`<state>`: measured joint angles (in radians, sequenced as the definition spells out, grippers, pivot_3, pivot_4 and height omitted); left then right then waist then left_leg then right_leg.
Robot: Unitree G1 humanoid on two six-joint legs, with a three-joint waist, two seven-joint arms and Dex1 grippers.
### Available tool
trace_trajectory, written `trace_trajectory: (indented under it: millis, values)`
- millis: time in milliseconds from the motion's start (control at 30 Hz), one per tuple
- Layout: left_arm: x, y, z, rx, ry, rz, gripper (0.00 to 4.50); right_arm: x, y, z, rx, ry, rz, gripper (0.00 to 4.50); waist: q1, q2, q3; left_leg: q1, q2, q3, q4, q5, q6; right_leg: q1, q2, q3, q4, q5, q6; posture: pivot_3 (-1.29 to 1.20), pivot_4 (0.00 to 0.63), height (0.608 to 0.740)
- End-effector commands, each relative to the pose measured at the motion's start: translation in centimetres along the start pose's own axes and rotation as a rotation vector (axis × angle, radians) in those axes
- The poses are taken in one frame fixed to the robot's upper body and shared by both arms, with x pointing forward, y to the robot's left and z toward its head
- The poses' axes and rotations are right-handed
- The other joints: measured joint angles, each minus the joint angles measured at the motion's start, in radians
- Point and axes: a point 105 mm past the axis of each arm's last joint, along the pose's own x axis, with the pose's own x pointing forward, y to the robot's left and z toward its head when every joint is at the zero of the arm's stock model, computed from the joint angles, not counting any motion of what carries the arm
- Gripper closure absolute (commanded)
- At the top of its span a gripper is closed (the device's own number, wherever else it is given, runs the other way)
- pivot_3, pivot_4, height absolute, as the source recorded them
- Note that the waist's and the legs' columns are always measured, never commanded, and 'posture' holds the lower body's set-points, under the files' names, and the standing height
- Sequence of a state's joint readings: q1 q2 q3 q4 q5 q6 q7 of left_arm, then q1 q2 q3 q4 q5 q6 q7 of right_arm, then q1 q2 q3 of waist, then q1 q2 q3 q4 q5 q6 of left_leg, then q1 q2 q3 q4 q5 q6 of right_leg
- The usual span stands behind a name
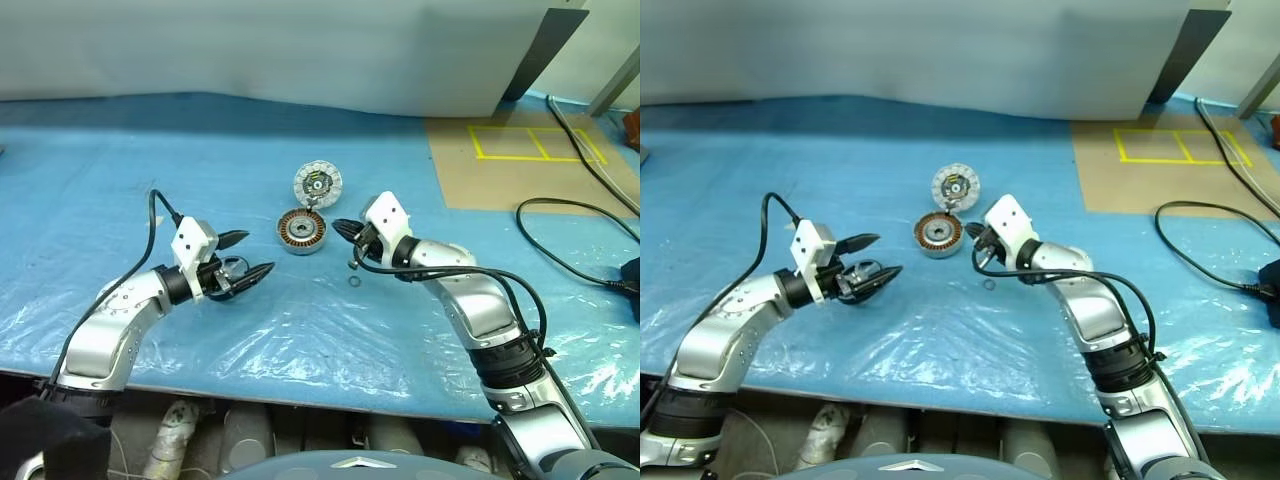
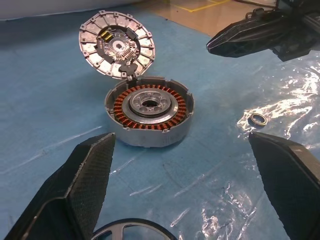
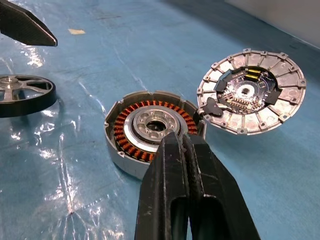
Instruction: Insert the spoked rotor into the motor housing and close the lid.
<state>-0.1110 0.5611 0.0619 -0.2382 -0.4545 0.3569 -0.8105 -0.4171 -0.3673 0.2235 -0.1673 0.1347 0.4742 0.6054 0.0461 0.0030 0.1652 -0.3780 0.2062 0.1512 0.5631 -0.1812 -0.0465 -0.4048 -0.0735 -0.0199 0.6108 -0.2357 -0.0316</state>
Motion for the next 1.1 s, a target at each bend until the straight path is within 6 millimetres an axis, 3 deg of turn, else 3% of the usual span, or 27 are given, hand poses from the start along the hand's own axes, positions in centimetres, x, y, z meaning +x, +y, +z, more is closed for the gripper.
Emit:
trace_trajectory:
  millis: [33,400,633,800,1100]
  values:
    - [-0.6,-0.1,1.3,0.037,-0.04,0.019,0.0,0.9,0.4,1.9,-0.046,-0.065,0.03,4.49,0.0,0.0,0.0,0.0,0.0,0.0,0.0,0.0,0.0,0.0,0.0,0.0,0.0,0.0,0.0,0.0,0.15,0.74]
    - [0.4,0.0,1.9,0.031,-0.072,0.034,0.0,5.3,-0.7,3.7,-0.105,-0.111,0.013,4.49,-0.003,0.0,0.0,0.001,0.001,0.0,0.004,0.0,0.0,-0.001,0.0,0.0,0.008,-0.001,-0.002,0.0,0.15,0.74]
    - [0.3,-0.5,1.5,0.018,-0.062,0.023,0.0,5.2,0.1,3.6,-0.091,-0.118,0.048,4.49,-0.002,0.0,0.0,-0.001,0.001,0.0,0.004,0.0,0.0,-0.002,0.0,0.0,0.008,-0.001,-0.002,0.0,0.15,0.74]
    - [0.0,-0.5,1.5,0.018,-0.058,0.007,0.0,2.7,0.5,2.9,-0.065,-0.095,0.137,4.49,0.001,0.0,0.0,0.0,0.001,0.0,0.004,0.0,0.0,-0.002,0.0,-0.001,0.008,-0.001,-0.002,0.0,0.15,0.74]
    - [0.2,-0.9,1.1,0.002,-0.051,-0.038,0.0,-3.2,1.3,-1.3,0.005,0.077,0.22,4.49,0.005,0.0,0.0,0.001,0.001,0.0,0.004,0.0,0.0,-0.001,0.0,0.0,0.008,-0.002,-0.003,0.0,0.15,0.74]
